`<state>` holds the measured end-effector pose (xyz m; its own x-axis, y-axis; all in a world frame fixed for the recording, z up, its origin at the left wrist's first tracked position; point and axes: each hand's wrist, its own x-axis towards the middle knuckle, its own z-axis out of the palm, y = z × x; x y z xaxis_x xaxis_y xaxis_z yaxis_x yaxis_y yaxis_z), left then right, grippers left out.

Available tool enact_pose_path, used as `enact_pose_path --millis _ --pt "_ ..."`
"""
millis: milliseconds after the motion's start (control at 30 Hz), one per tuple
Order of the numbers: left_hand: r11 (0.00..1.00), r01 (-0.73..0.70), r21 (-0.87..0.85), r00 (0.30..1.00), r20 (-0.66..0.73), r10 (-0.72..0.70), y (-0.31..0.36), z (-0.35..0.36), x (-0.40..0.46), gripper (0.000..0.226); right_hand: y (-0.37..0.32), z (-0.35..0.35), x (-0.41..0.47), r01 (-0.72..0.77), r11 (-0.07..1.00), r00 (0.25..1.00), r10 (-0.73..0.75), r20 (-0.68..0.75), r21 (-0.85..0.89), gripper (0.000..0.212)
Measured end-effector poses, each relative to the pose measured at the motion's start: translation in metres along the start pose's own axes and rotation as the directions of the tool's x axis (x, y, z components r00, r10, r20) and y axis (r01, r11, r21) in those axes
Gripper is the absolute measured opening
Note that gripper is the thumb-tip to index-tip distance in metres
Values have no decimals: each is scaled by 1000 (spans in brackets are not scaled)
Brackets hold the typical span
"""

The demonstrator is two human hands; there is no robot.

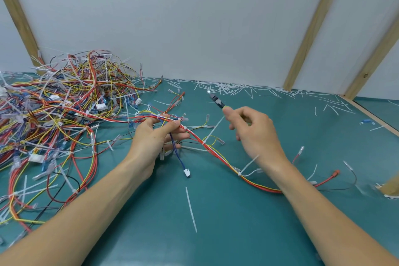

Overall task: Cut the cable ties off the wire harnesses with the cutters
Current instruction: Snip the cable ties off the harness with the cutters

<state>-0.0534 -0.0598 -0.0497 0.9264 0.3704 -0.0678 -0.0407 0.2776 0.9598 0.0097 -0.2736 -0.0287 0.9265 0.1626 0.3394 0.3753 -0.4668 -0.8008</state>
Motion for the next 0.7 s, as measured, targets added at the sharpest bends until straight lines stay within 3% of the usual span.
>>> enact_pose_path --millis 133,300,500,700 --pt "1000 3 18 1000 9 -3 1 0 0 36 -5 -5 3 -204 961 972 176 155 187 49" --pt "998 -2 61 998 61 -2 3 2 -3 34 -6 0 0 -227 928 954 151 258 296 15" --pt "990 -38 138 993 117 21 6 3 -5 8 -7 0 0 -190 913 974 130 183 360 16" --pt "984 -9 175 996 86 -7 6 1 -3 15 -6 -2 2 -119 928 989 77 129 354 14"
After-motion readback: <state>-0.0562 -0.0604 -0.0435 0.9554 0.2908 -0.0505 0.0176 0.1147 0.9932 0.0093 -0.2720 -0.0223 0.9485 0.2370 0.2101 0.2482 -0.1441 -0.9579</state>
